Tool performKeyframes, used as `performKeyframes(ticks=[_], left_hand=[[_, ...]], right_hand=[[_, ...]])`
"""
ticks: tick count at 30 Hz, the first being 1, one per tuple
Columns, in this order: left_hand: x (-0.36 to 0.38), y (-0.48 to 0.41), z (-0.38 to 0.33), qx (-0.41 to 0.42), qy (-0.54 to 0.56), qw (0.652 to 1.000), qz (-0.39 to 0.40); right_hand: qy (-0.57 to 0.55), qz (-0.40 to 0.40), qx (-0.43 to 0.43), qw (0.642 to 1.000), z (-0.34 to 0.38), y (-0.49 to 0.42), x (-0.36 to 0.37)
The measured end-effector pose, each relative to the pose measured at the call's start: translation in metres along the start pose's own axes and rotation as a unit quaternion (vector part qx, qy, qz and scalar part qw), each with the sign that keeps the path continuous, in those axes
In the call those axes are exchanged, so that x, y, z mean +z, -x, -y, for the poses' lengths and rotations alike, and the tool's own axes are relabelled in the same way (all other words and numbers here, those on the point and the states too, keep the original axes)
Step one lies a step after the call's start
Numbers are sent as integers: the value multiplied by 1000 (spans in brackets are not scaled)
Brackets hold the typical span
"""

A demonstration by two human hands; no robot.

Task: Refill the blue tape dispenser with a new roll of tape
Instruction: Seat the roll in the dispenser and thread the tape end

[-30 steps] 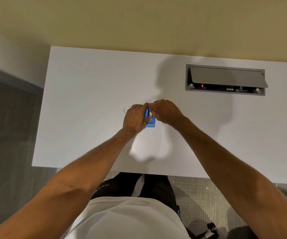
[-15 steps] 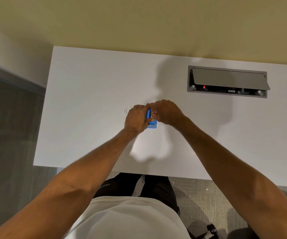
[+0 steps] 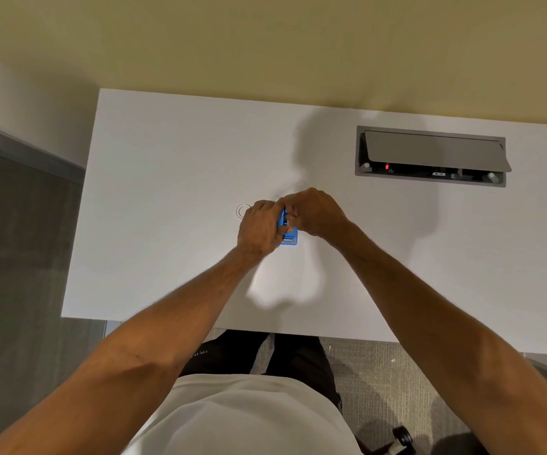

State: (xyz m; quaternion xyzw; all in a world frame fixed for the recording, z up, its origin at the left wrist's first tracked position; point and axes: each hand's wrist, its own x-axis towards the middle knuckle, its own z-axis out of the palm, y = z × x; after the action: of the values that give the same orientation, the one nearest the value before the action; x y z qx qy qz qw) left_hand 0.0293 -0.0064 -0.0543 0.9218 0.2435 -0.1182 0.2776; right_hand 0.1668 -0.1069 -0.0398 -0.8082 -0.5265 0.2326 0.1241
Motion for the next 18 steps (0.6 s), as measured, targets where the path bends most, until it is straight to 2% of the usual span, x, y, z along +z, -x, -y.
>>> performKeyframes(ticks=[18], left_hand=[[-1,0,-1,4,8,1000,1]], right_hand=[[-5,-30,31,999,5,3,3]])
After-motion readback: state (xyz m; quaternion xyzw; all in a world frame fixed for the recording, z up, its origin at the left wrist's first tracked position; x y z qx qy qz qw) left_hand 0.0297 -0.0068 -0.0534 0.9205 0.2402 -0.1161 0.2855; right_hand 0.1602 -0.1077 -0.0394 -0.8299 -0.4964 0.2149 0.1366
